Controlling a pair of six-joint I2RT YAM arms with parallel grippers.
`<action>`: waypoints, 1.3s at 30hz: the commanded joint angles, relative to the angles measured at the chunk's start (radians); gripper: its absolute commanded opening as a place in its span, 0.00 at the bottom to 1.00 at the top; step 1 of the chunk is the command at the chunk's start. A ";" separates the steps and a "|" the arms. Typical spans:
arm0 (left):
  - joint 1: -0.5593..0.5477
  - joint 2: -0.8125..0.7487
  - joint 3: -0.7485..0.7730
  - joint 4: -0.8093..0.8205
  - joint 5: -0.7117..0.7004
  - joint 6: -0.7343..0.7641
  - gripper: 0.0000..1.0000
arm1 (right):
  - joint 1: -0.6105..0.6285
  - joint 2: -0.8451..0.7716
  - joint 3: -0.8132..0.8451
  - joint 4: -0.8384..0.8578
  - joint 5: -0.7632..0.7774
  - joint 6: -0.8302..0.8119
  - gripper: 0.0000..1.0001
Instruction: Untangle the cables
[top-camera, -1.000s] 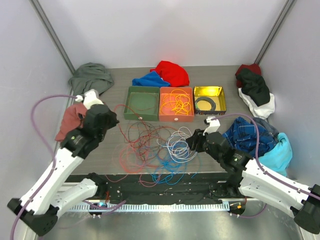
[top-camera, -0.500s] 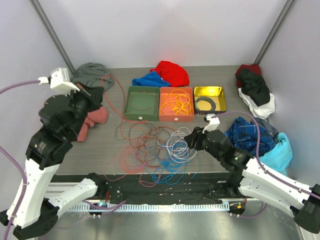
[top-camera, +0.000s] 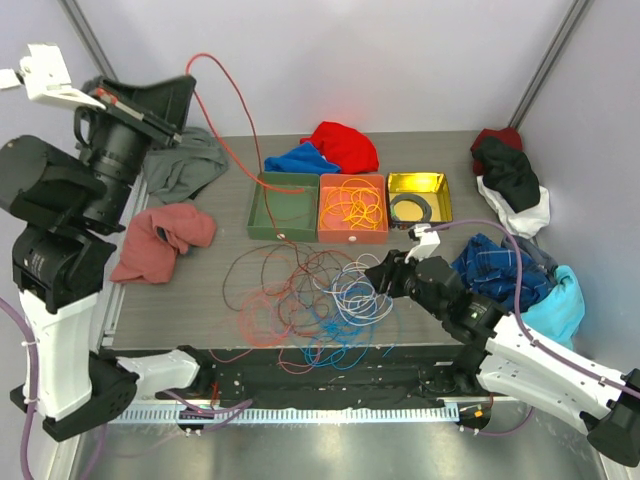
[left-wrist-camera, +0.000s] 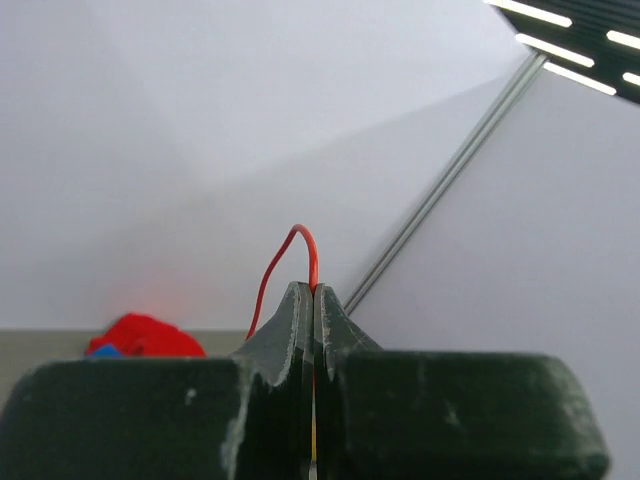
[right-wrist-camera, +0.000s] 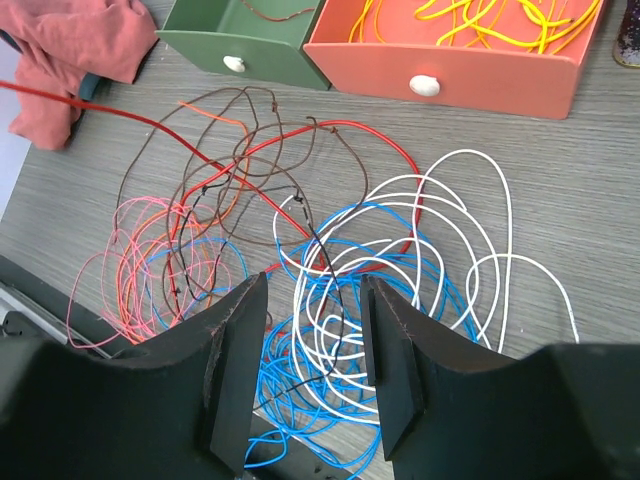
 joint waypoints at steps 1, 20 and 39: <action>0.000 0.092 0.160 0.061 0.060 0.046 0.00 | 0.004 0.008 0.048 0.053 -0.013 0.009 0.50; -0.018 0.165 0.111 0.110 0.126 -0.039 0.00 | 0.148 0.435 0.286 0.326 -0.040 -0.182 0.96; -0.044 0.153 0.063 0.096 0.148 -0.043 0.00 | 0.156 0.926 0.432 0.800 0.114 -0.291 0.95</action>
